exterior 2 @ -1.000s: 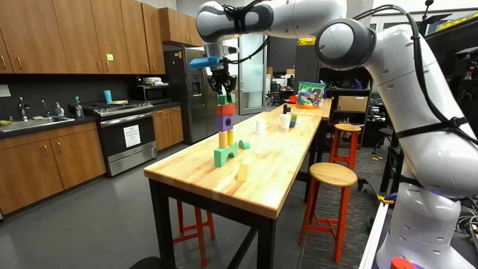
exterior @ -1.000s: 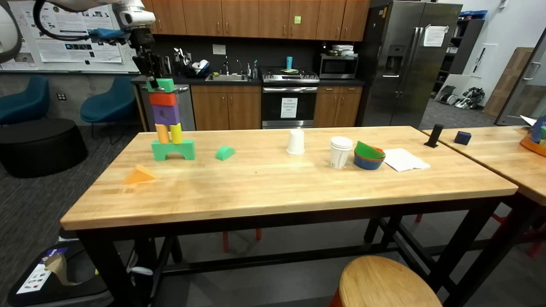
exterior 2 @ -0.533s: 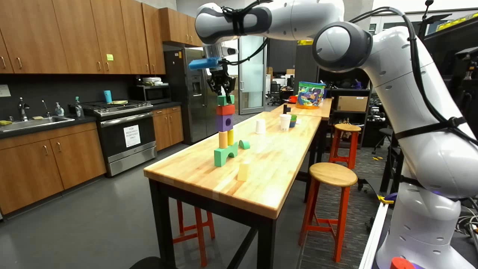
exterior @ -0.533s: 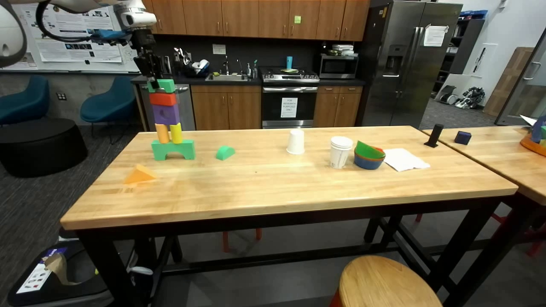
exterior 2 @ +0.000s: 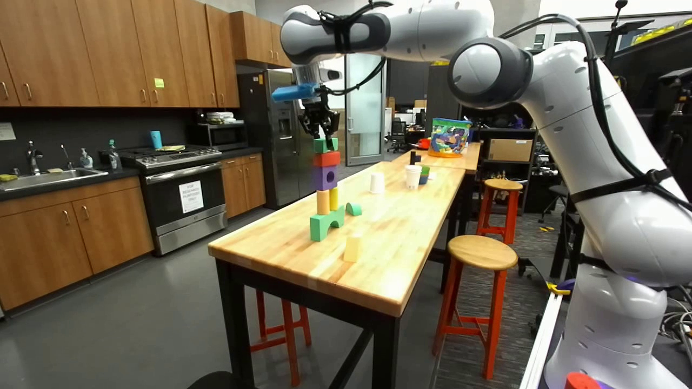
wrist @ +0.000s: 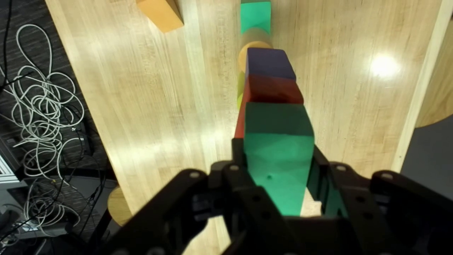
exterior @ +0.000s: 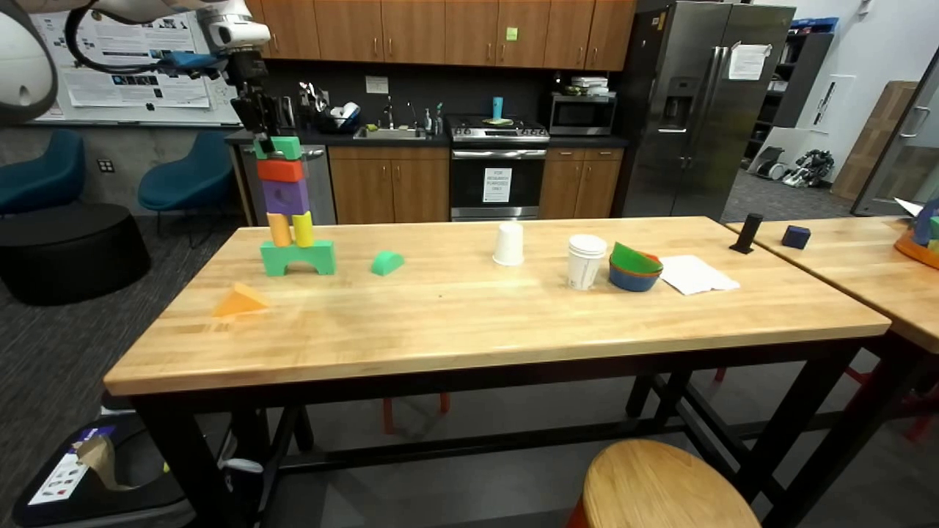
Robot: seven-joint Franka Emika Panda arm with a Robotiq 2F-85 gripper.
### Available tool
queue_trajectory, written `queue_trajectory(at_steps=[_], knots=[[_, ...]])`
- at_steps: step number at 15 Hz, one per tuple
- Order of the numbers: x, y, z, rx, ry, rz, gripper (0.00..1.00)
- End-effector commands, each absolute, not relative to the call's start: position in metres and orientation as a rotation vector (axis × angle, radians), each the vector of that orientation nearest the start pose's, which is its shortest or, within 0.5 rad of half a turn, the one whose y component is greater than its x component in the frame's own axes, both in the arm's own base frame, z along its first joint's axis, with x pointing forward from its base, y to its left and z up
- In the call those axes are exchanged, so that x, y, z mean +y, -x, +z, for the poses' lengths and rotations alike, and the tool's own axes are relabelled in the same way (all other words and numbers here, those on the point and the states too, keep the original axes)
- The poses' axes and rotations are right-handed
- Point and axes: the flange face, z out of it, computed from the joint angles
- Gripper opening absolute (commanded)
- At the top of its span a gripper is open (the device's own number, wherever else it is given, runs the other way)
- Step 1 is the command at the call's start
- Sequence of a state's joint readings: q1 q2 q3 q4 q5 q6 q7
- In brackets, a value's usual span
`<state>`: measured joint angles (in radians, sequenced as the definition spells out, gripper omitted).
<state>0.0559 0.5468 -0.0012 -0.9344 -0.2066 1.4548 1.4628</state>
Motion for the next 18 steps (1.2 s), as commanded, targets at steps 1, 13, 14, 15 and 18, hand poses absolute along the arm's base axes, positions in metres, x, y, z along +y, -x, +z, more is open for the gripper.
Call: queue_trajectory(at_steps=[1,13,14,15,18], knots=[[0.0160,-0.6960,0.5759,2.156,2.517,-0.203,0.16],[0.0144,-0.6980,0.5765,2.160,2.516,-0.178,0.66],[0.0147,-0.6982,0.5781,2.154,2.512,-0.182,0.66],[0.0140,-0.6986,0.5704,2.176,2.499,-0.184,0.46],[0.0141,-0.6984,0.5734,2.173,2.496,-0.191,0.65]])
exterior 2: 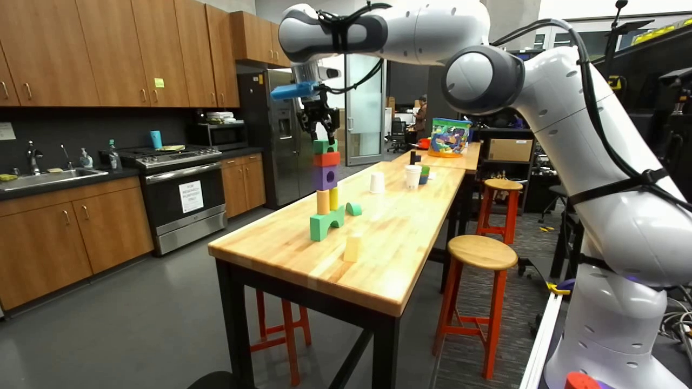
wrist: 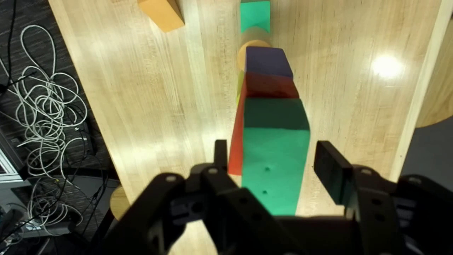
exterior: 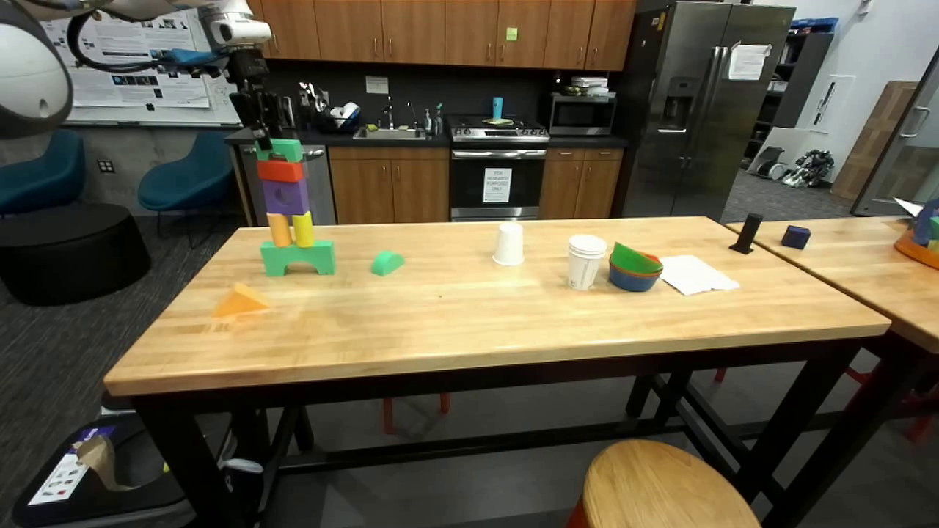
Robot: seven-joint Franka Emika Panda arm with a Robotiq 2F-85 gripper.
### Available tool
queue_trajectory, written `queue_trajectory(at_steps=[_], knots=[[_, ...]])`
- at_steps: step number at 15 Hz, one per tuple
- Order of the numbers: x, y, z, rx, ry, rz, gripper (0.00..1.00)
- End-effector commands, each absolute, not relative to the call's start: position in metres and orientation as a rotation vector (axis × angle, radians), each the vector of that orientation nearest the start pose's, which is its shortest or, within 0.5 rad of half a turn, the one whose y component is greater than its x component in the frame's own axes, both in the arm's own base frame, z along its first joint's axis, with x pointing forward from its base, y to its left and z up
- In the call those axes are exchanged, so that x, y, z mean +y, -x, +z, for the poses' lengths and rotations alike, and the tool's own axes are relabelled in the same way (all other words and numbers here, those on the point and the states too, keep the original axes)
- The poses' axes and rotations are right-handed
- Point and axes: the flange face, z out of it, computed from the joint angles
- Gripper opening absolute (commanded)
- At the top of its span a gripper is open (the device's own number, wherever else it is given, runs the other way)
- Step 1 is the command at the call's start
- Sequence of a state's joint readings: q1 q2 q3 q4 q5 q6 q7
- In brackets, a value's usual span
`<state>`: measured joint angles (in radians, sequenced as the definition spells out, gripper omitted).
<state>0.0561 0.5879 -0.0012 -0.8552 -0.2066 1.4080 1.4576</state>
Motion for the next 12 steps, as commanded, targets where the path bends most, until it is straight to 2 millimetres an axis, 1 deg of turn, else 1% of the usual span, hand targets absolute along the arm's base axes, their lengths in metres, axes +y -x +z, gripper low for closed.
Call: queue_trajectory(at_steps=[1,10,11,12], knots=[[0.0141,-0.6984,0.5737,2.172,2.496,-0.192,0.66],[0.0141,-0.6986,0.5736,2.172,2.496,-0.192,0.66],[0.0141,-0.6986,0.5736,2.172,2.496,-0.192,0.91],[0.0155,-0.6977,0.5767,2.163,2.492,-0.197,0.92]])
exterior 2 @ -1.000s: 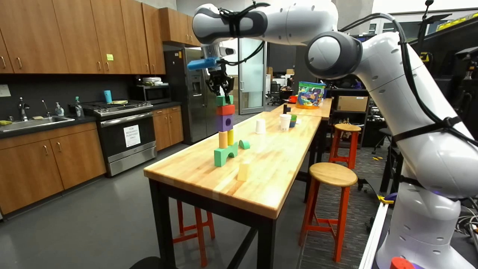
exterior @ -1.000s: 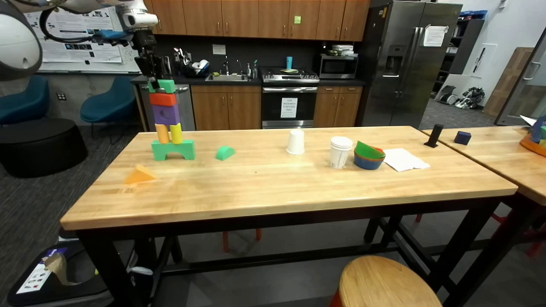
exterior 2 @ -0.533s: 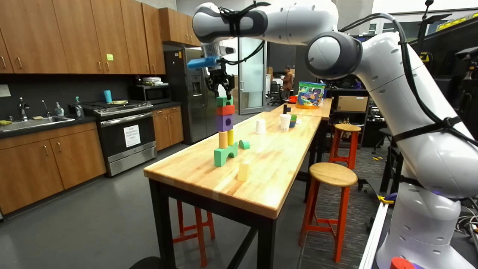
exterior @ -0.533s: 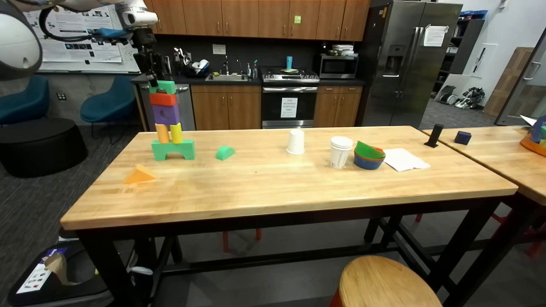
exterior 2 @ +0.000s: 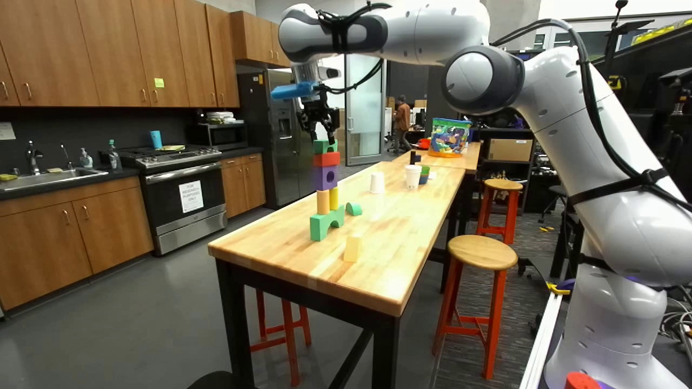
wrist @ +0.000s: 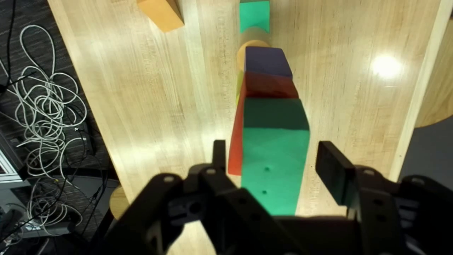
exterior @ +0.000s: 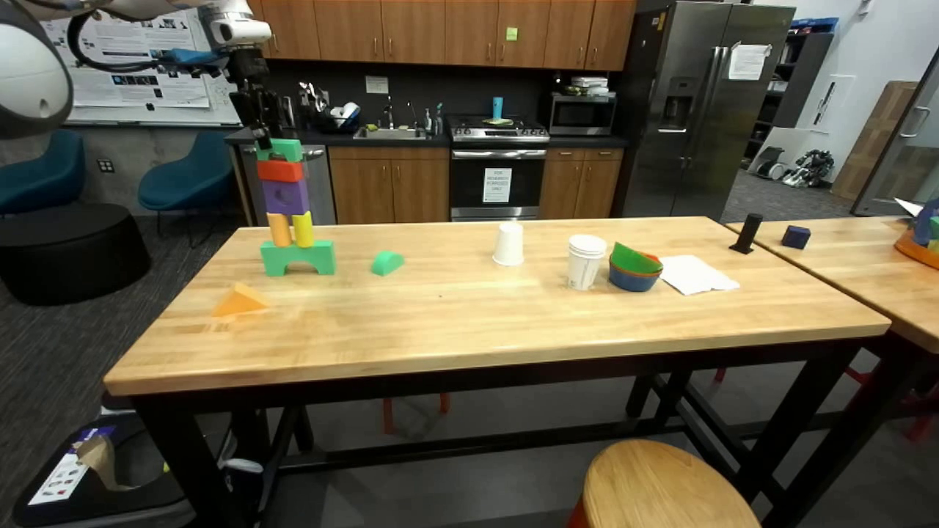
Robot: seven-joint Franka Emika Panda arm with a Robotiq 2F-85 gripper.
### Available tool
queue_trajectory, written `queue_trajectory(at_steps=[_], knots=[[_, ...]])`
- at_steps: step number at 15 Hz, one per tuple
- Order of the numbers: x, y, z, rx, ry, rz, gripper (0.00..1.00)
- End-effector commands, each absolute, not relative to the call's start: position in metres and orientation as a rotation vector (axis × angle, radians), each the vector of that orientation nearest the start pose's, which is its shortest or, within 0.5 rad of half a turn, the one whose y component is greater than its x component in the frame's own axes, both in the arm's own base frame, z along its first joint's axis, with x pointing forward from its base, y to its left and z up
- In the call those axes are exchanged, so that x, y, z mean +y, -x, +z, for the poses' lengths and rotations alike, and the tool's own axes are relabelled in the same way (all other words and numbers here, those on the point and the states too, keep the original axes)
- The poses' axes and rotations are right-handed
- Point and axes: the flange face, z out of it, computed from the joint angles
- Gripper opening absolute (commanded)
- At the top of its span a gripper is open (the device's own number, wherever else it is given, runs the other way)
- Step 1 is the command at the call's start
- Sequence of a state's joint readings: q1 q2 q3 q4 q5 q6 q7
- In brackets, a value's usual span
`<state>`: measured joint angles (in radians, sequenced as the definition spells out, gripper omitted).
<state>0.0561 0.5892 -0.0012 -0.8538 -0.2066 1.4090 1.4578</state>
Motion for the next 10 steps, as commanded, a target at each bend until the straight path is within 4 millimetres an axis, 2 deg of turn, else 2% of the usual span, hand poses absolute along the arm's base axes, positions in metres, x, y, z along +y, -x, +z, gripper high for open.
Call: queue_trajectory(at_steps=[1,3,6,10], knots=[[0.017,-0.697,0.580,2.144,2.495,-0.196,0.95],[0.019,-0.695,0.587,2.126,2.496,-0.210,1.00],[0.023,-0.689,0.603,2.090,2.509,-0.235,1.00],[0.025,-0.677,0.633,1.986,2.552,-0.273,1.00]])
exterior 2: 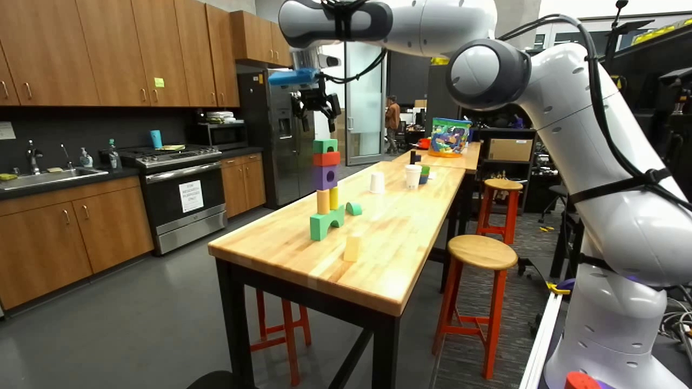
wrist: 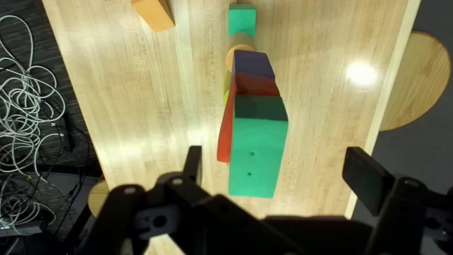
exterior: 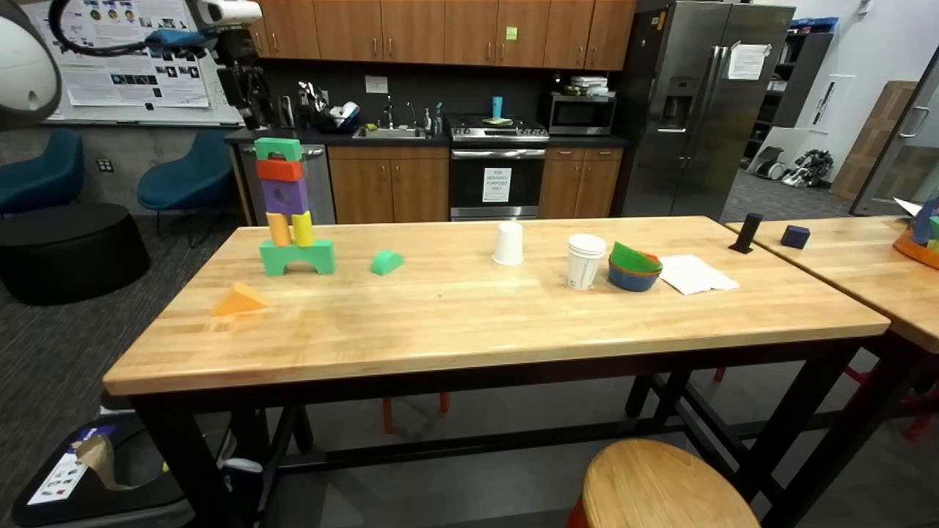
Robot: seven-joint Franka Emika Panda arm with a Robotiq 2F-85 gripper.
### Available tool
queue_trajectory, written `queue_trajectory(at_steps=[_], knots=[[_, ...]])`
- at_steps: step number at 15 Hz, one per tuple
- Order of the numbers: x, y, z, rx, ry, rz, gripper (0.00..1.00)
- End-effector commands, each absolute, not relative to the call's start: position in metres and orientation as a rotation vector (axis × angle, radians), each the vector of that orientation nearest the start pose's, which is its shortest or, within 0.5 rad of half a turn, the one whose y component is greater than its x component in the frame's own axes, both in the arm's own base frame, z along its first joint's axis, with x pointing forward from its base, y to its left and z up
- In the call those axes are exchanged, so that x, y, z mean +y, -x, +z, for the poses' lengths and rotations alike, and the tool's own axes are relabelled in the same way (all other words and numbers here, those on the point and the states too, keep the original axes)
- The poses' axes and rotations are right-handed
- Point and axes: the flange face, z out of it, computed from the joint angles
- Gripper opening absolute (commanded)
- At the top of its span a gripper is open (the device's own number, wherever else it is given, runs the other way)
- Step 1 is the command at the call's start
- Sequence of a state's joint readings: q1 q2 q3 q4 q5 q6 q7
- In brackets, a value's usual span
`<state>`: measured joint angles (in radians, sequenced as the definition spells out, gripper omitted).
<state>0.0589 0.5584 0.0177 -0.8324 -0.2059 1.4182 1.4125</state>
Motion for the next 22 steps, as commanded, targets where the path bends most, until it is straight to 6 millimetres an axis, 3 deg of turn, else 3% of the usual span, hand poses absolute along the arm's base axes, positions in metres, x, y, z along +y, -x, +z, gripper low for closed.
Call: queue_trajectory(at_steps=[1,7,11,15,20,21,22], knots=[[0.026,-0.673,0.641,1.960,2.566,-0.289,1.00],[0.031,-0.650,0.681,1.587,2.762,-0.339,1.00],[0.038,-0.634,0.693,1.268,2.924,-0.347,1.00],[0.046,-0.624,0.687,0.940,3.059,-0.379,1.00],[0.051,-0.612,0.659,0.512,3.167,-0.464,1.00],[0.054,-0.631,0.665,0.656,3.146,-0.438,1.00],[0.054,-0.629,0.660,0.599,3.159,-0.451,1.00]])
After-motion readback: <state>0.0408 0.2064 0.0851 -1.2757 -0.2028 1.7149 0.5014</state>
